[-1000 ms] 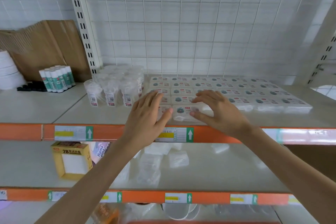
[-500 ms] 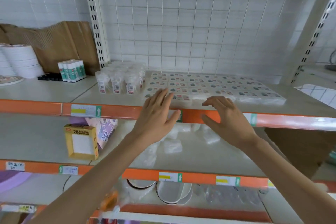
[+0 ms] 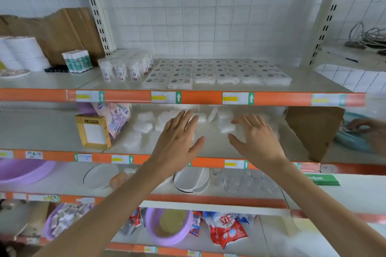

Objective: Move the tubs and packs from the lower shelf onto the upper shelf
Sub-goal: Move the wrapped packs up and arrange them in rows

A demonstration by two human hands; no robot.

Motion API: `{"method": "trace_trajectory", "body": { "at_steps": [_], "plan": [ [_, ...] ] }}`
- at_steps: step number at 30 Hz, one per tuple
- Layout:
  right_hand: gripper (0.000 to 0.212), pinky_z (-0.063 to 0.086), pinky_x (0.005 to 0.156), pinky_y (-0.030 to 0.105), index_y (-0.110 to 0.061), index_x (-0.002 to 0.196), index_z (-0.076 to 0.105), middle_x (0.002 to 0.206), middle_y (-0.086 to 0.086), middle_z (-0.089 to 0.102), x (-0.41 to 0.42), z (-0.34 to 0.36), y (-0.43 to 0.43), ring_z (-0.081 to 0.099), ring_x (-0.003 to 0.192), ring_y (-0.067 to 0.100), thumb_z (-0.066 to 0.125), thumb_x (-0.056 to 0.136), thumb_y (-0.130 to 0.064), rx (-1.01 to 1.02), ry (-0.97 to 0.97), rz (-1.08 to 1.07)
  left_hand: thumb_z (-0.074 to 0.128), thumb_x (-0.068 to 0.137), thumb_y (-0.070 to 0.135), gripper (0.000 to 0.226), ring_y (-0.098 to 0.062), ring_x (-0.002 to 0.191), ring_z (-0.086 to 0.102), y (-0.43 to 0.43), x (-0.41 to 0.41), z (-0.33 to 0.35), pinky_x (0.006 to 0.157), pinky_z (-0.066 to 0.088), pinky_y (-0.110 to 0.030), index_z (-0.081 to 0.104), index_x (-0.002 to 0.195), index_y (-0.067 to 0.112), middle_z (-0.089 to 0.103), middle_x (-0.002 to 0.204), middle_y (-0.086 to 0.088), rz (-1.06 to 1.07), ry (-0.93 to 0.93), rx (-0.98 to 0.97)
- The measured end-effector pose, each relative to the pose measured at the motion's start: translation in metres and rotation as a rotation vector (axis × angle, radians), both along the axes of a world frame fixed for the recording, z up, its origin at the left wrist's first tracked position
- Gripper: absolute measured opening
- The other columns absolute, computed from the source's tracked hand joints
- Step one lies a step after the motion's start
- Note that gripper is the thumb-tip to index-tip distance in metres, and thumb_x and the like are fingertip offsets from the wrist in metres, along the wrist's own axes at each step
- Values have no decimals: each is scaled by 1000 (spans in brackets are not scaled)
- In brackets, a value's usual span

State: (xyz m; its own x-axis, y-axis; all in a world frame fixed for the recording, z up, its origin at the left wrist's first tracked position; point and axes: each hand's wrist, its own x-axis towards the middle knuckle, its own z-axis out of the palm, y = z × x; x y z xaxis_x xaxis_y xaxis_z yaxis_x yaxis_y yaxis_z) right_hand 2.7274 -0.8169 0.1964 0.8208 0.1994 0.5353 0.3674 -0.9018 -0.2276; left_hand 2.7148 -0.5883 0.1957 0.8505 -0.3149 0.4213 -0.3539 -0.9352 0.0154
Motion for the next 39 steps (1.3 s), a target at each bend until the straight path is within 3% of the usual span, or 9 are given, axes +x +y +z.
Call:
{"method": "trace_trajectory", "body": {
  "at_steps": [7,15,18,21,27,30,33,35,39],
  "plan": [
    [41,35,99,36,-16,125,59,129,3,52,-5,-51,-10,48,121,27,64,89,-34,-48,165,-19,28,94,52,68,-35,134,47,-10,0,-61,106,41,-46,54,134,4,51,143,-18,52,148,79],
    [50,30,106,33,-19,138,46,143,2,39,54,-113,-7,37,131,24,55,94,-39,-134,361,-41,19,89,57,80,-37,138,42,-5,61,-122,110,36,-47,53,137,2,45,148,-20,81,284,87],
    [58,24,111,33,-20,146,35,153,3,27,92,-140,2,28,139,24,51,95,-43,-152,425,-57,13,88,62,85,-32,149,21,3,106,-144,118,21,-42,35,149,6,23,160,-17,129,296,58],
    [63,23,112,35,-19,148,29,156,5,20,137,-166,13,23,141,25,52,95,-44,-131,470,-62,30,99,55,73,-26,152,5,9,155,-172,119,8,-37,18,155,8,6,164,-12,187,327,51],
    [66,20,113,38,-12,147,29,162,10,11,223,-210,17,17,145,28,57,91,-34,-13,417,-168,36,96,58,81,-27,152,3,4,207,-219,121,6,-38,10,156,8,4,165,-12,205,368,43],
    [70,15,116,40,-13,150,23,163,10,5,252,-221,17,9,148,26,54,92,-35,-1,376,-201,19,85,71,94,-28,152,4,8,213,-226,122,6,-40,14,156,10,6,164,-12,211,345,15],
    [63,14,116,41,-15,150,27,162,9,14,261,-235,20,10,149,25,48,95,-37,-4,374,-220,8,76,73,100,-27,152,5,9,210,-231,122,7,-40,16,155,12,9,164,-10,229,349,-17],
    [55,19,111,42,-13,144,41,154,11,34,260,-241,20,27,142,28,48,94,-35,-55,292,-231,13,78,71,97,-28,150,11,9,211,-232,122,12,-41,22,154,12,15,163,-11,230,339,-30],
    [49,25,89,40,-16,116,67,109,9,61,255,-240,20,54,100,32,58,75,-39,-71,94,-219,35,83,61,80,-33,128,45,9,210,-231,108,33,-41,48,138,5,51,140,-14,218,231,-87]
  ]
}}
